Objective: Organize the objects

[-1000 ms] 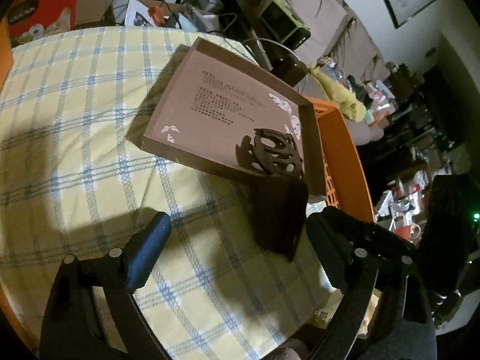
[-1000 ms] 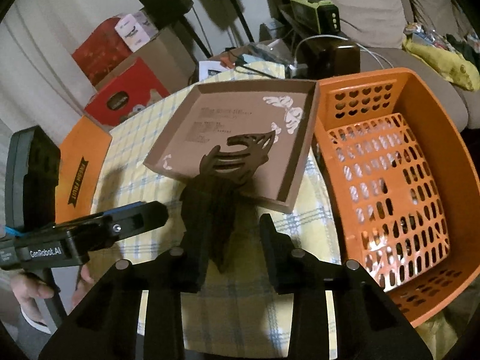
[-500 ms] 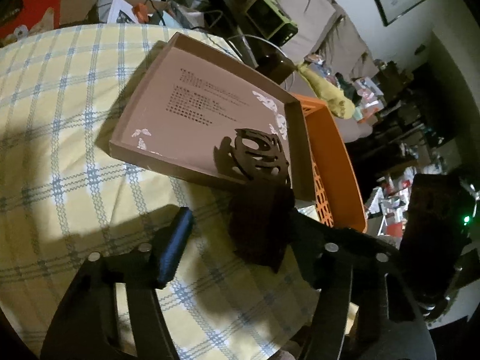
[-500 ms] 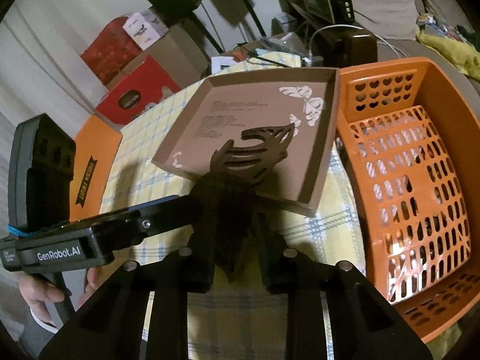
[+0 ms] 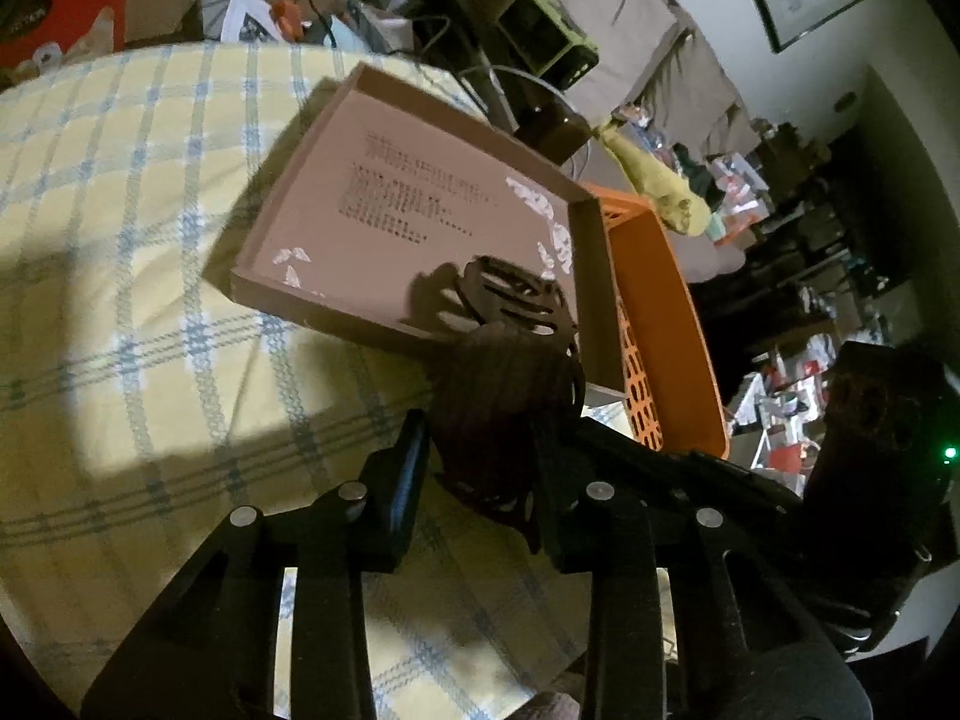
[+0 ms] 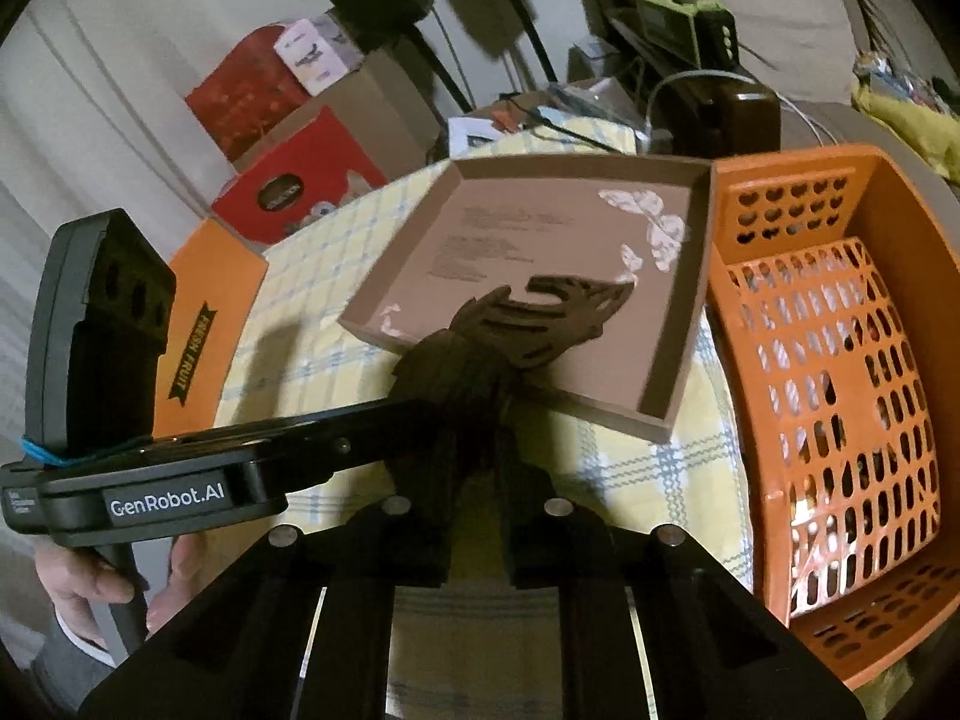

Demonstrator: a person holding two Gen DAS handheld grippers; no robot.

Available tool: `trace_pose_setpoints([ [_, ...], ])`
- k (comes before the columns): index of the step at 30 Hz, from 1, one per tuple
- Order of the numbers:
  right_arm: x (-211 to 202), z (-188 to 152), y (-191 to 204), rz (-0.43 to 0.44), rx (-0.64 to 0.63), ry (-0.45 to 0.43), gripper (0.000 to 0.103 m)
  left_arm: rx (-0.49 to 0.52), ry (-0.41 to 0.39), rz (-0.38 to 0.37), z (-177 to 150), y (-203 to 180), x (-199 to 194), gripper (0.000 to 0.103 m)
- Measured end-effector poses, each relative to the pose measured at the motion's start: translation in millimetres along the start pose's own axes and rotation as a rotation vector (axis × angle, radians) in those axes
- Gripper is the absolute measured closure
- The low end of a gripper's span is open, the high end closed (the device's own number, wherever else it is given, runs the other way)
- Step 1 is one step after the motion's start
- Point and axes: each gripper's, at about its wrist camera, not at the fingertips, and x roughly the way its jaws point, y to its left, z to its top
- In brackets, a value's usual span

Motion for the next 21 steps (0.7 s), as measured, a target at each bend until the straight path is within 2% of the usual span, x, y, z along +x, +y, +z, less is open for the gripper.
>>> trace_pose_setpoints([
  [14, -34.3, 31.0, 78.9, 0.033, -0.165, -0.075, 0.091, 0.029, -0.143, 0.032, 6.3, -7.1, -101.2, 0.074],
  [21, -39.3, 48.3, 146.0, 0.068, -0.272, -0.092, 0.091, 0.011, -0.217, 0.075, 4.7, 9.6, -163.7, 0.074],
])
